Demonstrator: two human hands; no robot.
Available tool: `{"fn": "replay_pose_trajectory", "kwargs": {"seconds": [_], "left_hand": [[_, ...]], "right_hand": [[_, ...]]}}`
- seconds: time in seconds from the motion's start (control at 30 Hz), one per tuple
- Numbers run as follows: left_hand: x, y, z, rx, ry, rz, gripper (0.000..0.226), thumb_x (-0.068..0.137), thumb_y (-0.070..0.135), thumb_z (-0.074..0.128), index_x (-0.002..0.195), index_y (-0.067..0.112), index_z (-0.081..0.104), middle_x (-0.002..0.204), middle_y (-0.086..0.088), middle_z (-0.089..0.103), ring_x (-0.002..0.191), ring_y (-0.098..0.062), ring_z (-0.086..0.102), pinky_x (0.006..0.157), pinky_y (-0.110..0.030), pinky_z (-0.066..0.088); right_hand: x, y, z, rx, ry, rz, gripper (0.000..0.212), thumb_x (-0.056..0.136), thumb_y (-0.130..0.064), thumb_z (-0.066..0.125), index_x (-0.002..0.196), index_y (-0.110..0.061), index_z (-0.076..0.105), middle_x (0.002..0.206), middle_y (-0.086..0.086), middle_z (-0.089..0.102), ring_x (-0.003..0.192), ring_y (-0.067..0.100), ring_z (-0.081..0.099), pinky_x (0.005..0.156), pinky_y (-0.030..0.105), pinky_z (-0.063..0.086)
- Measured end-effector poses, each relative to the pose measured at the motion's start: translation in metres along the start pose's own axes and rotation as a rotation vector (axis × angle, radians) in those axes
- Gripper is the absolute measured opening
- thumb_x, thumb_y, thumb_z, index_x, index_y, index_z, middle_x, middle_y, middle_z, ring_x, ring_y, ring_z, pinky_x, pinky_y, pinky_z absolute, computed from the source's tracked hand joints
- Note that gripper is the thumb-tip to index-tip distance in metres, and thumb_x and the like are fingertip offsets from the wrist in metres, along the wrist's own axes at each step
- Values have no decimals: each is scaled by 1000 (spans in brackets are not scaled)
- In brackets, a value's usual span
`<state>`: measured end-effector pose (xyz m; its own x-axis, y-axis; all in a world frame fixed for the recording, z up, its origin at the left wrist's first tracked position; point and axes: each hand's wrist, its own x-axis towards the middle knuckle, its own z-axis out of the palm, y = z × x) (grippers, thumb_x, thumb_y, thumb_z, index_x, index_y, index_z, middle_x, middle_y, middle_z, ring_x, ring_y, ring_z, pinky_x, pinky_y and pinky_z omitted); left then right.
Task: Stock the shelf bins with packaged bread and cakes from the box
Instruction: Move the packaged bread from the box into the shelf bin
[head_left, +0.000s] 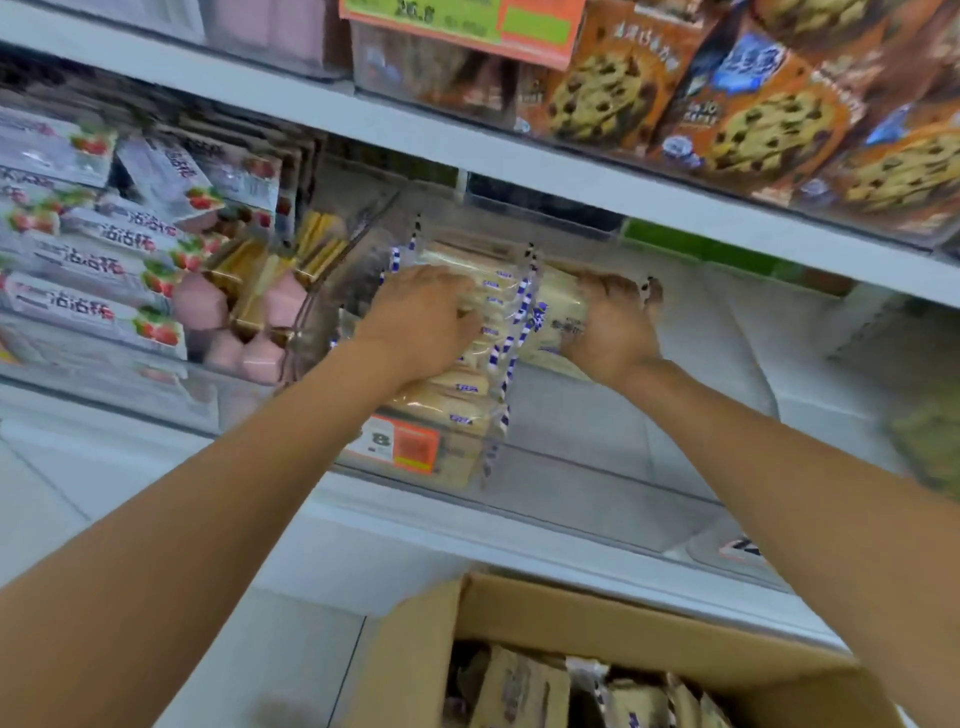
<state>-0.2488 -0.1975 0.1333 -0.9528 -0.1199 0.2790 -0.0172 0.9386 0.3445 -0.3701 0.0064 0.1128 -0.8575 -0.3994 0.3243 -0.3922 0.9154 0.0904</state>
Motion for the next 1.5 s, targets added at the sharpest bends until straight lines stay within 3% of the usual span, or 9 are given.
{"fn": "replay_pose_trajectory", "kwargs": {"seconds": [0.17, 0.37, 0.73, 0.83, 0.93, 1.13, 1.3, 1.43, 1.5], "left_hand": [[1, -3, 4, 12, 28, 20, 44, 96, 37, 47, 135, 17, 56, 140, -10, 55, 132, -29, 45, 111, -38, 33], [-1, -2, 1, 24, 17, 23, 49, 100, 39, 45, 144, 19, 47, 150, -7, 45, 140, -25, 37, 114, -36, 25], [-1, 3, -6, 5, -77, -43, 50, 99, 40, 47, 146, 23, 45, 155, -4, 39, 142, -23, 35, 115, -35, 28], [-8, 14, -19, -191, -112, -107, 36, 96, 30, 56, 132, 22, 59, 135, -6, 60, 115, -25, 61, 96, -33, 48], [-27, 40, -33, -369, -11, -135, 10, 90, 18, 62, 97, 20, 70, 96, 3, 69, 82, -18, 65, 79, -33, 54], [-93, 98, -34, -356, 50, -109, 8, 84, 18, 65, 77, 20, 62, 73, 8, 60, 69, -13, 58, 65, -28, 46], [-167, 134, 9, -380, -151, -146, 14, 85, 24, 67, 73, 25, 59, 70, 13, 53, 65, -8, 53, 65, -27, 45], [-220, 142, 68, -374, -355, -231, 10, 89, 28, 66, 89, 19, 69, 95, 9, 65, 90, -10, 60, 85, -30, 50], [-239, 140, 93, -358, -502, -250, 12, 93, 25, 63, 92, 17, 72, 98, 6, 68, 87, -6, 59, 85, -26, 48]], "right_hand": [[-5, 4, 14, -50, 78, -21, 81, 84, -41, 58, 152, -19, 18, 159, 11, 14, 148, 27, 10, 114, 61, -7], [0, -1, 10, 24, 66, -23, 71, 89, -46, 51, 150, -24, 21, 152, 6, 26, 141, 27, 22, 113, 63, -2], [-11, 2, -5, 76, 36, -35, 68, 92, -51, 50, 152, -35, 21, 161, 8, 16, 150, 27, 5, 113, 58, -11], [-31, -4, -22, 248, 116, -71, 58, 92, -37, 56, 145, -24, 39, 149, 10, 40, 141, 29, 29, 118, 49, 13], [-62, -5, -46, 444, 162, -85, 37, 91, -23, 58, 126, -11, 58, 126, 13, 59, 115, 32, 54, 95, 42, 45], [-154, 3, -84, 627, 140, -50, 20, 84, -16, 57, 102, -13, 64, 84, 5, 64, 79, 27, 61, 73, 40, 52], [-261, 39, -68, 771, -79, -35, 12, 85, -13, 57, 96, -16, 63, 75, -4, 58, 66, 18, 56, 65, 34, 50], [-341, 90, -17, 696, -467, 78, 23, 91, -12, 56, 112, -19, 64, 98, -5, 65, 85, 12, 60, 77, 25, 46], [-370, 122, 15, 679, -594, 182, 27, 92, -10, 57, 117, -16, 66, 111, 0, 67, 100, 15, 62, 85, 24, 46]]}}
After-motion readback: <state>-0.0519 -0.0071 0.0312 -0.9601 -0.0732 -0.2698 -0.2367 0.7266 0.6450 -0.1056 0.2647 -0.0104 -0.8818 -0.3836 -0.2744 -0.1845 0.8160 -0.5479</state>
